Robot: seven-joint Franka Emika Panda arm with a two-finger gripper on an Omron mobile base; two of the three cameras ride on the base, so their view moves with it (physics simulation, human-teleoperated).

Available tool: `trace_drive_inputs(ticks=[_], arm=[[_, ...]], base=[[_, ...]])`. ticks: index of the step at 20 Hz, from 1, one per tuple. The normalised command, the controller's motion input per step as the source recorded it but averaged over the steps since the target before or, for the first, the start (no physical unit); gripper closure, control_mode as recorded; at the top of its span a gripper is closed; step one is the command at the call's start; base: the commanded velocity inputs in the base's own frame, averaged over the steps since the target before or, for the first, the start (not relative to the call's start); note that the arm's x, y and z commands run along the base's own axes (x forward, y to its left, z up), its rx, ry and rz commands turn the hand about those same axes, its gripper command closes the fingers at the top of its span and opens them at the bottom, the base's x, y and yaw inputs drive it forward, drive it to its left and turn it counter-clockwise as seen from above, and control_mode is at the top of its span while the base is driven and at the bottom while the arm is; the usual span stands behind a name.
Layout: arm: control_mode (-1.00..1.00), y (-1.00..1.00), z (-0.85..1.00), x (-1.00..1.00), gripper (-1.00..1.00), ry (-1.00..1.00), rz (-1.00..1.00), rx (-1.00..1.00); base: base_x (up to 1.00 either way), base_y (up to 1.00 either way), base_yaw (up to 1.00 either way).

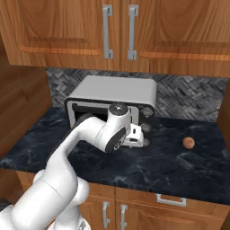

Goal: Place the onion in the correct fridge rack based on whether it is a fruit or vegetable. Finally, close the fridge door.

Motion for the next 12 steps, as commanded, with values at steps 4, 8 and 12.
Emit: trace_drive_inputs(ticks=[4, 8, 12], arm=[[-1.0, -1.0, 0.0, 0.0, -1.0, 0.01, -0.26, 0.15], [-1.0, -1.0, -0.06, -0.12, -1.0, -0.01, -0.31, 0.22], [-1.0, -0.94, 0.0, -0.09, -1.0, -0.06, -0.21, 0.25]], base=[[0.0, 0.0, 0.0], [0.0, 0.0, 0.0], [0.0, 0.0, 0.0]])
